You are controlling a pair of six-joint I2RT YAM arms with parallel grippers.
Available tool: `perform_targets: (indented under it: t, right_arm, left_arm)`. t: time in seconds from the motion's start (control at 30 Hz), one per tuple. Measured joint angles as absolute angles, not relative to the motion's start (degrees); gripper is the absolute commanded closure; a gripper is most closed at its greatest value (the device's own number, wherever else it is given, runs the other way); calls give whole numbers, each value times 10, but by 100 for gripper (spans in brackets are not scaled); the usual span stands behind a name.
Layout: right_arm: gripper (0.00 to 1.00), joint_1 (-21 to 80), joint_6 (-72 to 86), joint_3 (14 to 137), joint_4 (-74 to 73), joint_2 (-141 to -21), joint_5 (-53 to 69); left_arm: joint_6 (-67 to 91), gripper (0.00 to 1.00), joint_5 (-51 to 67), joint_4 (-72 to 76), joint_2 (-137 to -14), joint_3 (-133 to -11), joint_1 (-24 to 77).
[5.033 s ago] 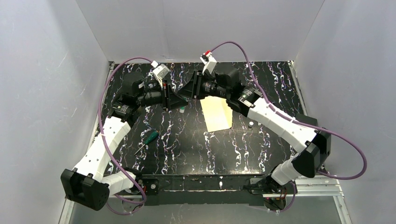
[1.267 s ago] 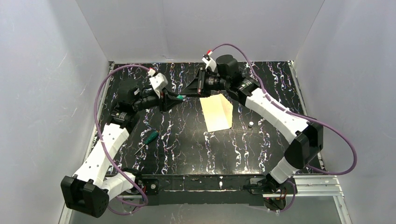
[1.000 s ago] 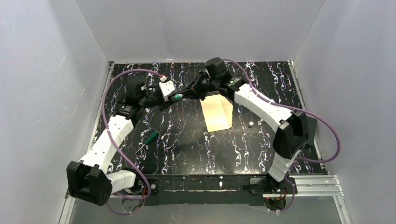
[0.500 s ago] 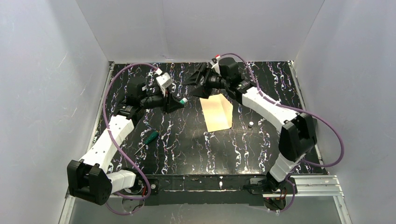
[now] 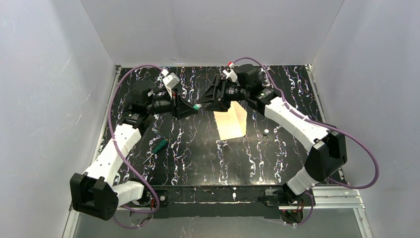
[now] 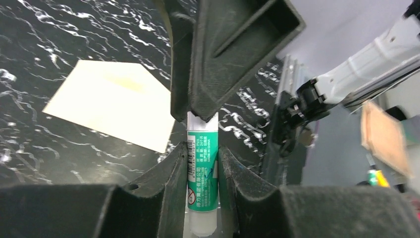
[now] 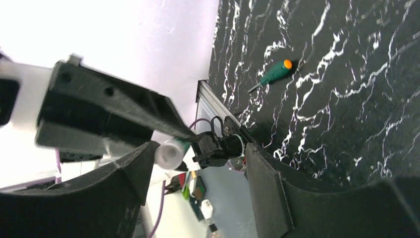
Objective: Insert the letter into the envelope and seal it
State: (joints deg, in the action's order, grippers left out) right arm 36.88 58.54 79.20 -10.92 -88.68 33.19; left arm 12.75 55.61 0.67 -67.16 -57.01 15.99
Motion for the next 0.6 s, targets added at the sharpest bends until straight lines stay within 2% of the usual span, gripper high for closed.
perform_targets:
  t: [0.13,0.27,0.4,0.47,0.6]
  right_arm:
    - [43,374,592,826,-158,-914,337]
    - [45,381,598,850,-166,-929,331]
    - [56,382,608,855,-166,-938,330]
    - [56,383,613,858,-166,-941,332]
    - [50,384,616,864,-166,-942,335]
  left_arm:
    - [47,100,559,6,-656,-559,159]
    - [-42,100,573,-10,-656,-559,160]
    - [-92,100,565,-22,-656,-560,160]
    - [-100,100,552,-18,-656,-560,160]
    - [-109,100,529,-19,-656,-562,160]
